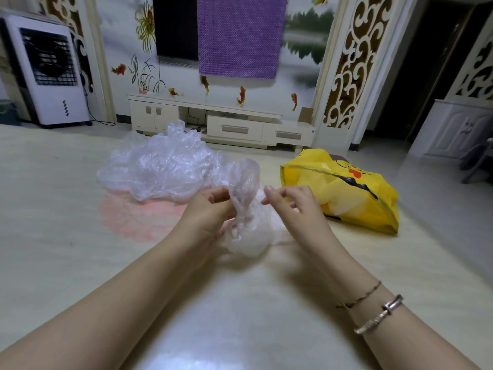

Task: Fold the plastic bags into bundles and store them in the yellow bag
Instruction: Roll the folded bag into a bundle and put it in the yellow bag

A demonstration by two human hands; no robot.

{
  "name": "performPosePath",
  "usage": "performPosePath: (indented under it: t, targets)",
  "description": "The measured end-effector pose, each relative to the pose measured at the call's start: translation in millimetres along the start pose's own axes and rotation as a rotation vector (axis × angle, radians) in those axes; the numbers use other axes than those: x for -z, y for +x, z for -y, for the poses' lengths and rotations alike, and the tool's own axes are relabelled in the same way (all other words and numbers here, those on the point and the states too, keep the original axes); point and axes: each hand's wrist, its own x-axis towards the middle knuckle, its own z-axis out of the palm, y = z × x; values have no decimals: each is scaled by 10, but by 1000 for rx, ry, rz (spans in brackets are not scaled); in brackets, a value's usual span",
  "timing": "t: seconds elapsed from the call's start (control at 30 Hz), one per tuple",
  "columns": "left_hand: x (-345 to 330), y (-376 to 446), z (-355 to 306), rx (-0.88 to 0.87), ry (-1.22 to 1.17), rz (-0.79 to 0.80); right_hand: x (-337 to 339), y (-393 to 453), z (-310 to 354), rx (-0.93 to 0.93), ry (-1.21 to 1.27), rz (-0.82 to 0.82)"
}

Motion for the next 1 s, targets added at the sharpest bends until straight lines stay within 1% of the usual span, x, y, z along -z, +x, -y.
performPosePath:
  t: [0.1, 0.13, 0.2, 0.27, 0.33, 0.4, 0.5, 0.53, 0.6, 0.67, 0.7, 0.77, 0.83, 0.87, 0.9, 0.93, 1.0]
  targets:
    - [18, 24, 26, -6, 71, -42, -50, -47, 31, -14, 0, 90]
    - [15, 31, 28, -12, 90, -65, -53, -44, 27, -12, 29, 100]
    - [3, 27, -2, -39, 102, -117, -25, -26, 28, -54, 171, 84]
    - [11, 40, -35, -40, 56, -194, 24, 14, 2, -131, 343, 18]
    - [24, 47, -68, -18, -53, -260, 66, 55, -38, -207, 479, -70]
    - [16, 42, -98, -16, -126, -286, 95, 85, -69, -270, 616, -150]
    - [-8, 8, -110, -33, -95, -285, 137, 104, -88, -352, 808, -243]
    - [-7, 2, -102, -44, -53, -275, 155, 107, -93, -371, 854, -256]
    - [3, -18, -83, -64, 111, -232, 176, 108, -98, -415, 881, -271]
    - [-9, -36, -59, -30, 288, -174, 199, 99, -100, -439, 813, -297]
    - [-18, -36, -42, 9, 330, -150, 217, 98, -88, -428, 765, -294]
    - [-29, -10, -39, 94, 294, -141, 261, 67, -9, -373, 730, -200]
    - [-12, 20, -90, 201, 108, -139, 292, 12, 80, -328, 733, -42]
    - [13, 29, -118, 262, 4, -102, 302, -16, 113, -321, 721, 27]
    - [46, 27, -144, 315, -59, -39, 307, -39, 136, -316, 708, 74]
    - [68, 12, -161, 359, -73, 43, 302, -56, 152, -306, 701, 102]
    - [95, -40, -160, 398, -44, 206, 277, -61, 158, -289, 691, 132]
